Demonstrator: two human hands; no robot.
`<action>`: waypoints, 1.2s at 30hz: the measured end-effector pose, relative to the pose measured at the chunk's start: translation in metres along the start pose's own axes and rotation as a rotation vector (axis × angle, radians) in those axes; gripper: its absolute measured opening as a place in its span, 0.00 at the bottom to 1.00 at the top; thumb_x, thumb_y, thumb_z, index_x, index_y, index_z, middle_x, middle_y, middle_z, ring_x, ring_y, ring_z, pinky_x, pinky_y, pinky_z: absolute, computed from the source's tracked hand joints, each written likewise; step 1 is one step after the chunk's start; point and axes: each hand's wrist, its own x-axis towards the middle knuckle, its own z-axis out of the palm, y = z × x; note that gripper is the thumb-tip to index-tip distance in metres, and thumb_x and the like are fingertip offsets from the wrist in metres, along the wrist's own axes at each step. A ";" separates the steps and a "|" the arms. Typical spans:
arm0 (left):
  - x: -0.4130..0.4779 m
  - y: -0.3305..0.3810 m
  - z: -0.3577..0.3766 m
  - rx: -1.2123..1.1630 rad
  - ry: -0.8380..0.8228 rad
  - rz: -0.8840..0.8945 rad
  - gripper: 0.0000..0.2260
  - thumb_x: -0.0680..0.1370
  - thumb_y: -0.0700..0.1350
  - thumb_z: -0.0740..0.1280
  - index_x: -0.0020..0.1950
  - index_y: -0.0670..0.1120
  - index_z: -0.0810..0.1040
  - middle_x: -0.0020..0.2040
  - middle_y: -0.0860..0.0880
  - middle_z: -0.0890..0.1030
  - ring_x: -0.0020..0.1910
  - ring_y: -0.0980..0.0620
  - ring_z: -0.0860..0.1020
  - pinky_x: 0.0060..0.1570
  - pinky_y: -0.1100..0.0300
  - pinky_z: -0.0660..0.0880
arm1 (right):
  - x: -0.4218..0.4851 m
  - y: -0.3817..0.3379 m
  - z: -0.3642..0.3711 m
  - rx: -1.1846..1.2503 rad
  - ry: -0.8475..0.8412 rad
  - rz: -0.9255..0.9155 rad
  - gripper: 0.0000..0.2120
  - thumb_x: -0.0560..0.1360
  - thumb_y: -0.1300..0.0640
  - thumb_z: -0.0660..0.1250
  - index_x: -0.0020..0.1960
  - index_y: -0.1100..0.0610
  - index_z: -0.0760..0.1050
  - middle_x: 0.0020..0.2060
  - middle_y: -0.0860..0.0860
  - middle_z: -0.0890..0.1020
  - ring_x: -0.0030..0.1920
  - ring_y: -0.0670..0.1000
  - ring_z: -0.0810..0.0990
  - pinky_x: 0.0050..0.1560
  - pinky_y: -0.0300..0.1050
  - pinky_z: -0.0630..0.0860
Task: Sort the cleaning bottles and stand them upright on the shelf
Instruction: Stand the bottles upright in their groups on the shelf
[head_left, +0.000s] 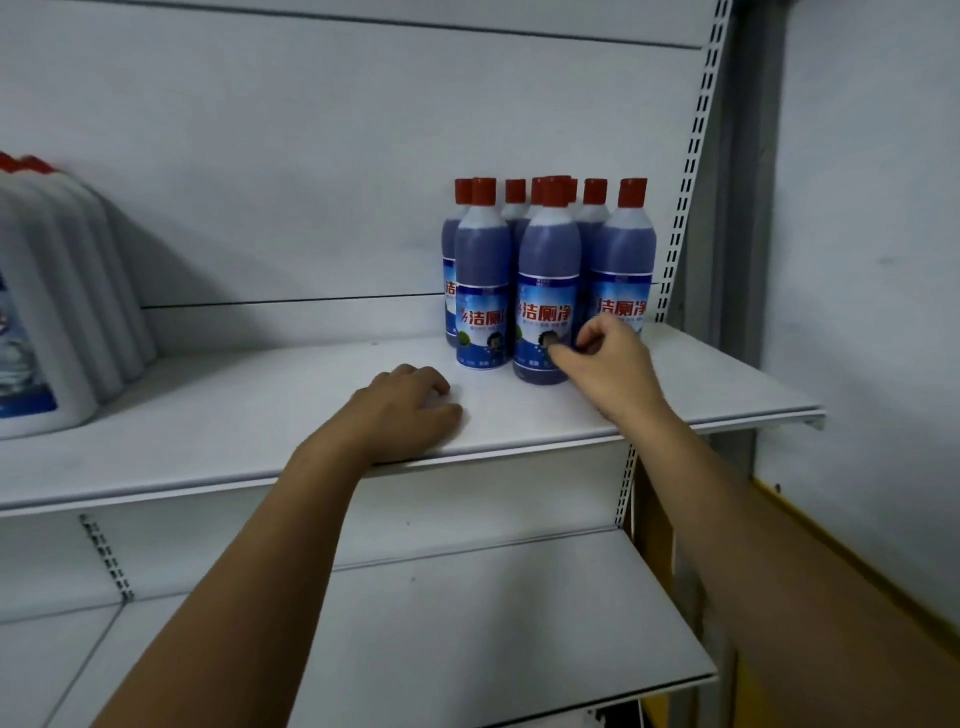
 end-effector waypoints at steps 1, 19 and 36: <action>0.002 0.002 -0.003 -0.027 -0.008 -0.019 0.22 0.79 0.58 0.63 0.71 0.50 0.70 0.69 0.47 0.73 0.65 0.47 0.72 0.65 0.50 0.70 | 0.002 0.001 -0.005 0.074 0.092 -0.002 0.16 0.71 0.53 0.74 0.50 0.57 0.70 0.45 0.51 0.76 0.44 0.49 0.76 0.40 0.37 0.70; 0.105 0.038 0.002 -0.800 0.146 0.060 0.44 0.67 0.50 0.80 0.75 0.48 0.56 0.58 0.55 0.75 0.55 0.58 0.78 0.46 0.66 0.79 | 0.091 0.065 -0.040 0.317 -0.394 0.111 0.55 0.50 0.42 0.85 0.71 0.51 0.65 0.60 0.52 0.80 0.60 0.53 0.80 0.64 0.60 0.74; 0.115 0.027 0.012 -0.791 0.149 0.121 0.46 0.66 0.50 0.79 0.76 0.50 0.55 0.61 0.54 0.75 0.55 0.59 0.77 0.45 0.67 0.77 | 0.092 0.068 -0.035 0.275 -0.454 0.033 0.30 0.66 0.55 0.79 0.65 0.52 0.73 0.55 0.48 0.83 0.55 0.48 0.82 0.55 0.44 0.77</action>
